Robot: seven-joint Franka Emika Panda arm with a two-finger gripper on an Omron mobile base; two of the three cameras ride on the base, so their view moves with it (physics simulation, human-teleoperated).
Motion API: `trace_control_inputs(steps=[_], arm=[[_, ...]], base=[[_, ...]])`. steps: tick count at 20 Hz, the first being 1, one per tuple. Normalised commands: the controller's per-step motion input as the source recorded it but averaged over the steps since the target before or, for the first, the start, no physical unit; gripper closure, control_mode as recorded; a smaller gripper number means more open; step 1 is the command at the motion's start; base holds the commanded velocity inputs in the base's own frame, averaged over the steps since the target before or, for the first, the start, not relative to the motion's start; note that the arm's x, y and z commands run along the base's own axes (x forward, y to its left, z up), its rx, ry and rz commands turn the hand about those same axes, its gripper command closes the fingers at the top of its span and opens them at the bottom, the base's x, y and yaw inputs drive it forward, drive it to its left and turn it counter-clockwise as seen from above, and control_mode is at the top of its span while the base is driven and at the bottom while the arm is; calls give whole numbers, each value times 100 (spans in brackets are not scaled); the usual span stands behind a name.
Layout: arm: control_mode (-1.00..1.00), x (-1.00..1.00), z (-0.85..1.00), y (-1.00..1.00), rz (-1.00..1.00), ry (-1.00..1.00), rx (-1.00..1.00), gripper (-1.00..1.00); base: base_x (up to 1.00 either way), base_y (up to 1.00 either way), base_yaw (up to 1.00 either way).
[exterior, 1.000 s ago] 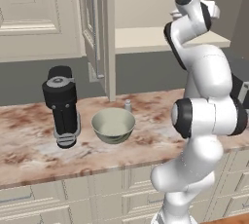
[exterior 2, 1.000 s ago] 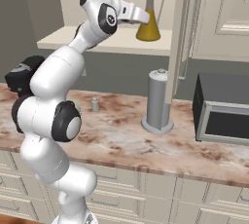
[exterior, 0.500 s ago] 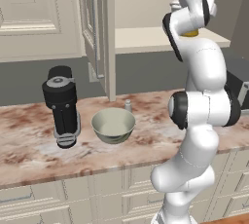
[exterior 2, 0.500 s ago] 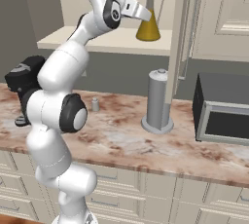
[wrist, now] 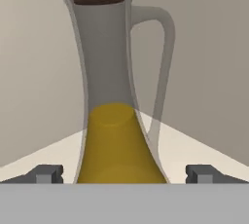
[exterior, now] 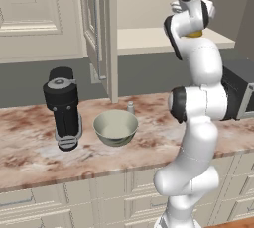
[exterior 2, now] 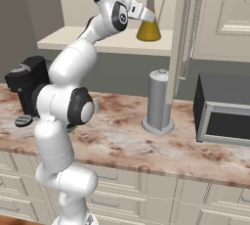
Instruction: Retrieve the bottle and the shaker from the cabinet and place them next to the mixing bowl on the counter. Then add garlic from the fridge to the mixing bowl.
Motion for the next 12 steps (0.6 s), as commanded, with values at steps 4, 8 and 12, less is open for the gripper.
trace_control_inputs(steps=[4, 8, 12], arm=[[-100, 61, -1, -25, 1, 0, 0, -100], [-100, 37, 0, -34, 0, 1, 0, -100], [-100, 26, -1, -17, 1, 0, 0, -100]], base=[[0, 0, 0], [0, 0, 0], [0, 0, 0]])
